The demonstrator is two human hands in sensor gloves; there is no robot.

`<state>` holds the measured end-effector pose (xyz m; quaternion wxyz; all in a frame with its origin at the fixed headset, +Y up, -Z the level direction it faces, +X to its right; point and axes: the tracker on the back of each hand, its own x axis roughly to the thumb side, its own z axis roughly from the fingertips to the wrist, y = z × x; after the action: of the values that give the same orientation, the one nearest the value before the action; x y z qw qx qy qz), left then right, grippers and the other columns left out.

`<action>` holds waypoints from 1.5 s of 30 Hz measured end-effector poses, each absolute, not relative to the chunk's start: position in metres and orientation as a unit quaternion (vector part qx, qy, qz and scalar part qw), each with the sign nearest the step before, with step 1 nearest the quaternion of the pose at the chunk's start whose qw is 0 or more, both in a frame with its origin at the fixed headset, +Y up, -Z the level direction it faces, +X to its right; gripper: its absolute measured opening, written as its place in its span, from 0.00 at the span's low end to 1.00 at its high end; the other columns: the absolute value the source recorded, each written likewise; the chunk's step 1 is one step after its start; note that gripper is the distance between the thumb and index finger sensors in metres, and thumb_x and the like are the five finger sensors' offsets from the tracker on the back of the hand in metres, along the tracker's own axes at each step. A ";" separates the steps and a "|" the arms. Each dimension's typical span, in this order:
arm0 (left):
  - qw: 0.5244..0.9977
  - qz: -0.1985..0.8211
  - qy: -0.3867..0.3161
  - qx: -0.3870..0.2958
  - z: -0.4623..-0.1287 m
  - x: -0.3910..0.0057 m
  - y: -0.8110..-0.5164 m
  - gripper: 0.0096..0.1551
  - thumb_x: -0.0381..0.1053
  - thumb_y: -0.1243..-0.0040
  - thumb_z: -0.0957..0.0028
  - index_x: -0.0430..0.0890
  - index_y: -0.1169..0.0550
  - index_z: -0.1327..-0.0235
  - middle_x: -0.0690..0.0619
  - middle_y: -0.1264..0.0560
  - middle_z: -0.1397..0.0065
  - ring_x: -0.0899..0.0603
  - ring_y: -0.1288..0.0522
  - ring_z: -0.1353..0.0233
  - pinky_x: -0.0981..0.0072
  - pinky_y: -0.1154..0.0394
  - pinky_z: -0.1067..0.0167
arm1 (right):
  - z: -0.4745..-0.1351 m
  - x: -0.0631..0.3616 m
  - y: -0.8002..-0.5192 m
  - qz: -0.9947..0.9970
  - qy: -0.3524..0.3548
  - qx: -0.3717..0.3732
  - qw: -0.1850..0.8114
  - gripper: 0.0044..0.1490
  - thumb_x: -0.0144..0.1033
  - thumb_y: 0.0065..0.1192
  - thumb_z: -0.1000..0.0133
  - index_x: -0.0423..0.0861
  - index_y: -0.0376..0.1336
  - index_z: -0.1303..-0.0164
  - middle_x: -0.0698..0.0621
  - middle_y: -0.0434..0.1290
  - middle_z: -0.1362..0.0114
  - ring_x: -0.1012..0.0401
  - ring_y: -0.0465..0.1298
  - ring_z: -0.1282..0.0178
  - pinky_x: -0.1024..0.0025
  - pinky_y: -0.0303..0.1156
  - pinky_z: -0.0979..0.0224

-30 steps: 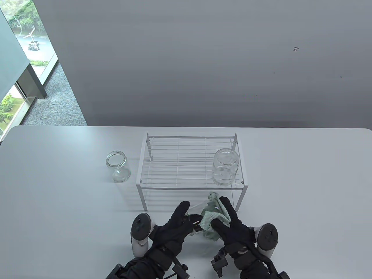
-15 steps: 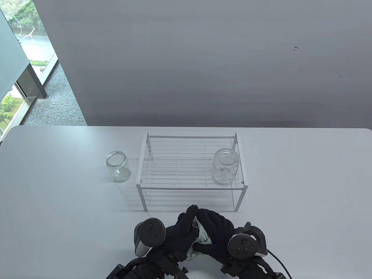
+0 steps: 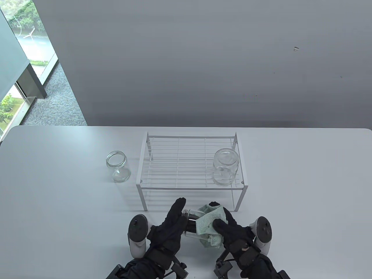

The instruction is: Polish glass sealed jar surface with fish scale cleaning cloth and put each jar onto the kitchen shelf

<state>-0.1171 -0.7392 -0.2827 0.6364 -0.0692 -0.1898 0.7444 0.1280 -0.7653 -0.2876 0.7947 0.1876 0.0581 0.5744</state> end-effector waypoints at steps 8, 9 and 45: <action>0.524 0.831 -0.162 -0.098 -0.287 -0.120 -0.745 0.34 0.47 0.59 0.41 0.42 0.49 0.23 0.50 0.26 0.32 0.54 0.16 0.38 0.39 0.52 0.28 | -0.282 0.106 -0.762 0.652 0.031 0.227 0.723 0.61 0.52 0.63 0.42 0.25 0.36 0.24 0.25 0.57 0.28 0.35 0.71 0.34 0.40 0.67 0.37; 0.519 0.830 -0.171 -0.113 -0.286 -0.117 -0.745 0.33 0.47 0.59 0.41 0.42 0.48 0.23 0.50 0.27 0.32 0.54 0.16 0.37 0.39 0.52 0.28 | -0.281 0.102 -0.762 0.652 0.036 0.227 0.722 0.61 0.51 0.63 0.42 0.25 0.36 0.24 0.25 0.57 0.28 0.35 0.71 0.34 0.40 0.67 0.37; 0.741 0.605 -0.237 -0.172 -0.285 -0.103 -0.738 0.69 0.71 0.34 0.56 0.26 0.52 0.27 0.28 0.37 0.27 0.28 0.26 0.31 0.32 0.42 0.32 | -0.276 0.119 -0.743 0.688 -0.067 0.222 0.688 0.48 0.49 0.59 0.41 0.30 0.51 0.22 0.22 0.61 0.31 0.28 0.68 0.38 0.33 0.62 0.39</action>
<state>-0.1035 -0.7385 -0.2845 0.7405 -0.1725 -0.2368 0.6048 0.1194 -0.7426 -0.2761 0.6880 0.2222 -0.0673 0.6876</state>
